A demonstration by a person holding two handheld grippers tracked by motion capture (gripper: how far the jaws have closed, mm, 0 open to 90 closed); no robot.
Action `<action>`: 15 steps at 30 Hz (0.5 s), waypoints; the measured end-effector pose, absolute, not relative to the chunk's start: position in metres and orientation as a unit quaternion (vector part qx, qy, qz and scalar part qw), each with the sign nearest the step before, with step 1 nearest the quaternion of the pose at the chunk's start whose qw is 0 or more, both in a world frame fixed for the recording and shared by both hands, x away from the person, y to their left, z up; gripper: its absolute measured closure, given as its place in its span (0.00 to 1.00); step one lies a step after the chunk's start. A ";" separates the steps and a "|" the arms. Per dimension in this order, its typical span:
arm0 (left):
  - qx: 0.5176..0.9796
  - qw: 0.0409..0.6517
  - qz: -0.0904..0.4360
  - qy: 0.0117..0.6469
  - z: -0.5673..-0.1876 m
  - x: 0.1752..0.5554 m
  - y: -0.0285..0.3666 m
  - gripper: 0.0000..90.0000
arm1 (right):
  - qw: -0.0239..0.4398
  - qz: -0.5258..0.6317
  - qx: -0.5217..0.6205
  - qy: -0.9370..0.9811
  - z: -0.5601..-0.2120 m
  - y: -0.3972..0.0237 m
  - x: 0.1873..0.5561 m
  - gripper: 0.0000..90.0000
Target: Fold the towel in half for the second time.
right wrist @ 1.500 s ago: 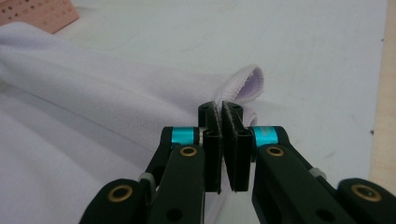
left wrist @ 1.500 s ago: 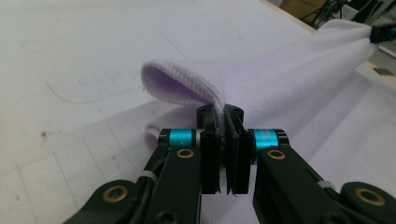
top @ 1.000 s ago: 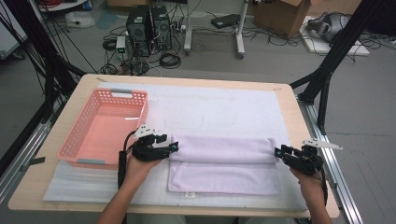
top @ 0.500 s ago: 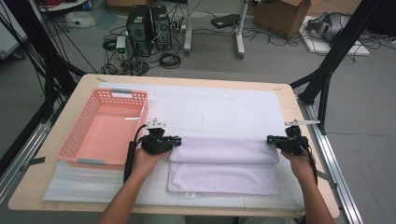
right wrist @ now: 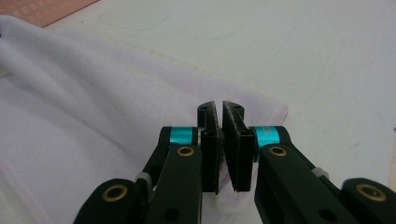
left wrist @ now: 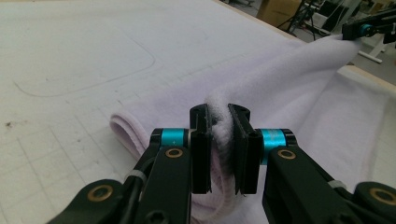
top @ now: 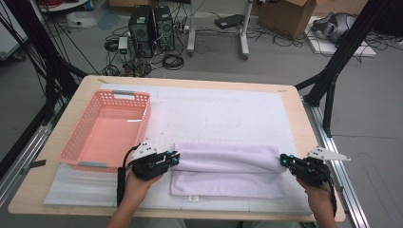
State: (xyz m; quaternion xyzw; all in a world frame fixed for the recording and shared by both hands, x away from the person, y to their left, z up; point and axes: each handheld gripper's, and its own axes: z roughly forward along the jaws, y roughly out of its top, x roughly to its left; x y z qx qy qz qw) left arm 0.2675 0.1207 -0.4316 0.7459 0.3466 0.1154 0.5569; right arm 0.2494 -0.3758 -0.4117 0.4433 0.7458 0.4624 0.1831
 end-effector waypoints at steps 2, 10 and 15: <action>0.747 0.555 0.114 0.347 -0.434 0.261 0.122 0.87 | 0.184 0.463 0.446 0.743 -0.415 -0.376 0.241 0.94; 0.747 0.553 0.085 0.358 -0.444 0.232 0.129 0.67 | 0.174 0.452 0.464 0.742 -0.421 -0.381 0.207 0.92; 0.737 0.563 0.081 0.365 -0.438 0.221 0.129 0.49 | 0.181 0.455 0.480 0.728 -0.419 -0.381 0.195 0.64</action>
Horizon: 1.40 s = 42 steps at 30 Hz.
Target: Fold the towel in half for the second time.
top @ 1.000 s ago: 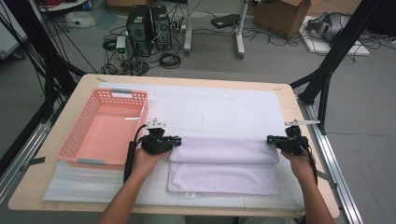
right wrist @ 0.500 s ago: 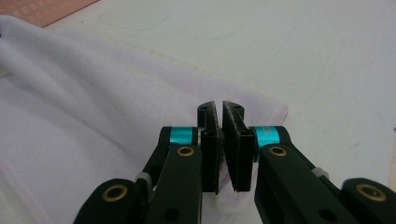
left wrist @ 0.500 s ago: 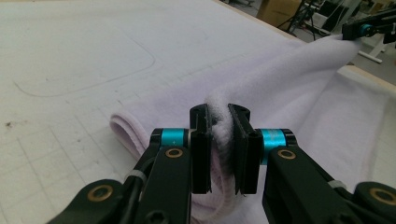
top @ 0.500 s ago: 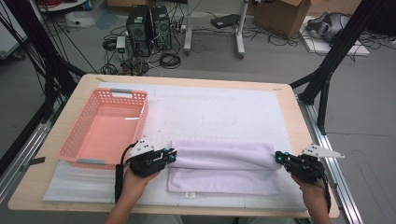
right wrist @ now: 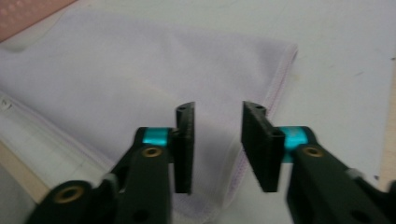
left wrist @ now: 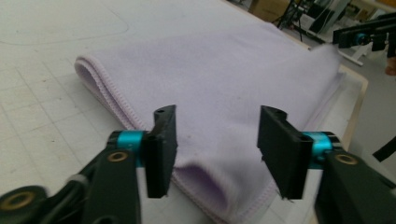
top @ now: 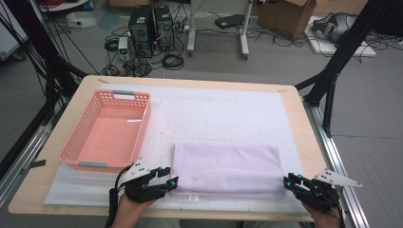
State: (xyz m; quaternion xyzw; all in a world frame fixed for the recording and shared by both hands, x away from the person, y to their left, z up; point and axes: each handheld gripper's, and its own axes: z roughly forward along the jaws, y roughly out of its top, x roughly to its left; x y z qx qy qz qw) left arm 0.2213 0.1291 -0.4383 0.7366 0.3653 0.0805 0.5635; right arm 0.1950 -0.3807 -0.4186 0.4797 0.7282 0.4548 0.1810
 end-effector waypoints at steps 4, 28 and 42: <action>0.747 0.539 0.085 0.380 -0.441 0.220 0.127 0.47 | 0.193 0.427 0.503 0.726 -0.422 -0.379 0.194 0.60; 0.762 0.507 0.052 0.400 -0.444 0.203 0.137 0.94 | 0.103 0.413 0.535 0.730 -0.428 -0.384 0.176 0.88; 0.725 0.543 0.109 0.409 -0.436 0.247 0.132 0.49 | 0.194 0.437 0.508 0.716 -0.417 -0.383 0.204 0.63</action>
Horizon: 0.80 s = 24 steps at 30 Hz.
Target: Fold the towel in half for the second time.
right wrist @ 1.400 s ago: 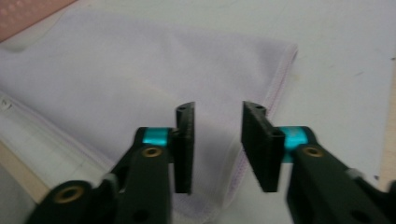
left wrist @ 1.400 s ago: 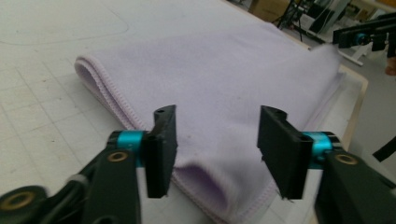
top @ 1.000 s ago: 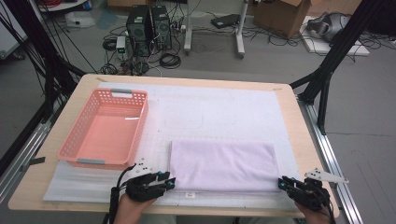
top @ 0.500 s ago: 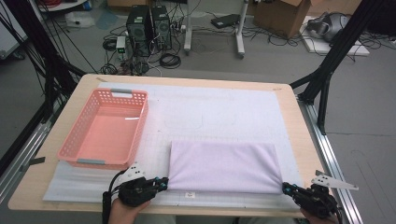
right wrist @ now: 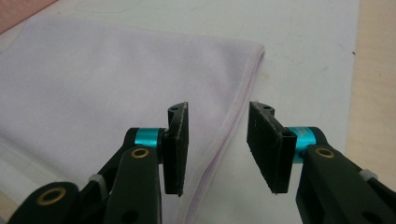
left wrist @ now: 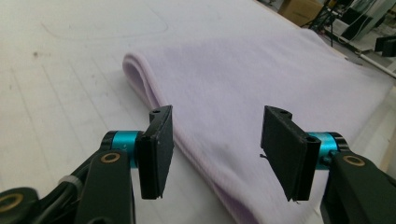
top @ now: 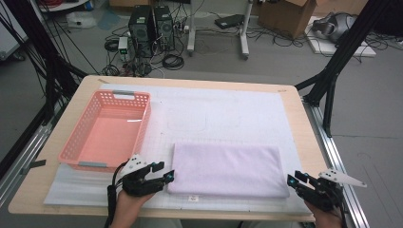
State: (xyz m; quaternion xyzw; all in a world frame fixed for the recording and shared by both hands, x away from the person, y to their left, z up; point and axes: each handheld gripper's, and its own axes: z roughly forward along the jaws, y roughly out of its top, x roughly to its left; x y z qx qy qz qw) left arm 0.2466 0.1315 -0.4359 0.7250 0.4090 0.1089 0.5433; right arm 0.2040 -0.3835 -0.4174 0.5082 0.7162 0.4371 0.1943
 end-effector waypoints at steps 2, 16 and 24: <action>0.728 0.542 0.109 0.405 -0.434 0.258 0.127 0.48 | 0.196 0.432 0.502 0.723 -0.418 -0.382 0.214 0.60; 0.747 0.492 0.118 0.431 -0.442 0.334 0.101 0.41 | 0.152 0.404 0.502 0.750 -0.427 -0.375 0.329 0.37; 0.765 0.461 0.087 0.441 -0.454 0.349 0.096 0.60 | 0.112 0.369 0.458 0.801 -0.440 -0.366 0.349 0.81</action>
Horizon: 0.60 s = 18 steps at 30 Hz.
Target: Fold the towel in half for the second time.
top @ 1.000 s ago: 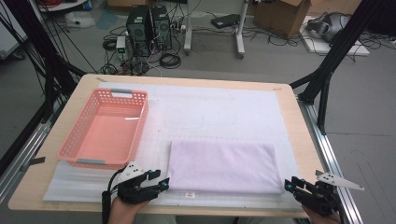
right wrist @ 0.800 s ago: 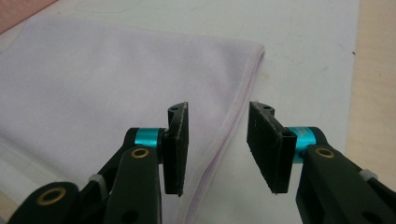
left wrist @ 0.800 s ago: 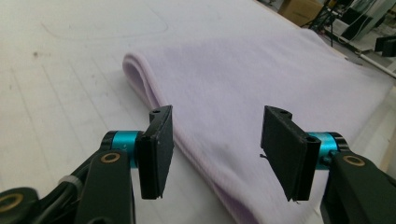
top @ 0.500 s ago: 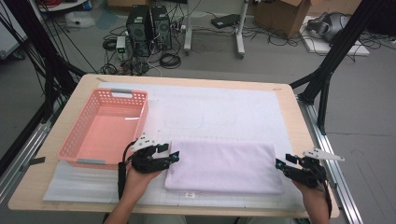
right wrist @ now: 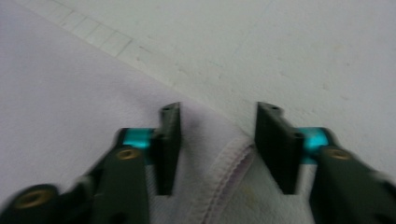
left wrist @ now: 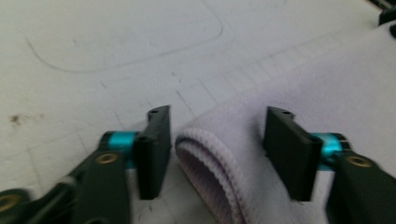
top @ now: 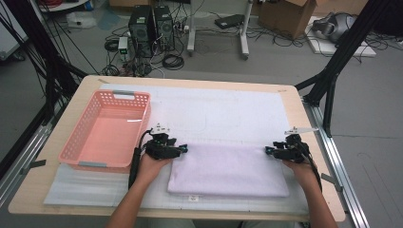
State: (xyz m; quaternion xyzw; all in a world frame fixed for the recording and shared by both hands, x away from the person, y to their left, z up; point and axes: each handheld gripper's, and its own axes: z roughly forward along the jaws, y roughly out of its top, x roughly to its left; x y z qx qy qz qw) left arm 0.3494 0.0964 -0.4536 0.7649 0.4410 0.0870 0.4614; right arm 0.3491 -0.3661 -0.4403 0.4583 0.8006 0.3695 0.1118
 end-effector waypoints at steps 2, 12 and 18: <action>0.764 0.462 0.091 0.442 -0.452 0.349 0.096 0.85 | 0.124 0.366 0.446 0.807 -0.438 -0.364 0.347 0.88; 0.721 0.501 0.163 0.450 -0.437 0.358 0.096 0.90 | 0.241 0.394 0.452 0.763 -0.421 -0.361 0.348 0.90; 0.719 0.488 0.170 0.465 -0.439 0.380 0.088 0.90 | 0.257 0.390 0.479 0.744 -0.430 -0.359 0.363 0.90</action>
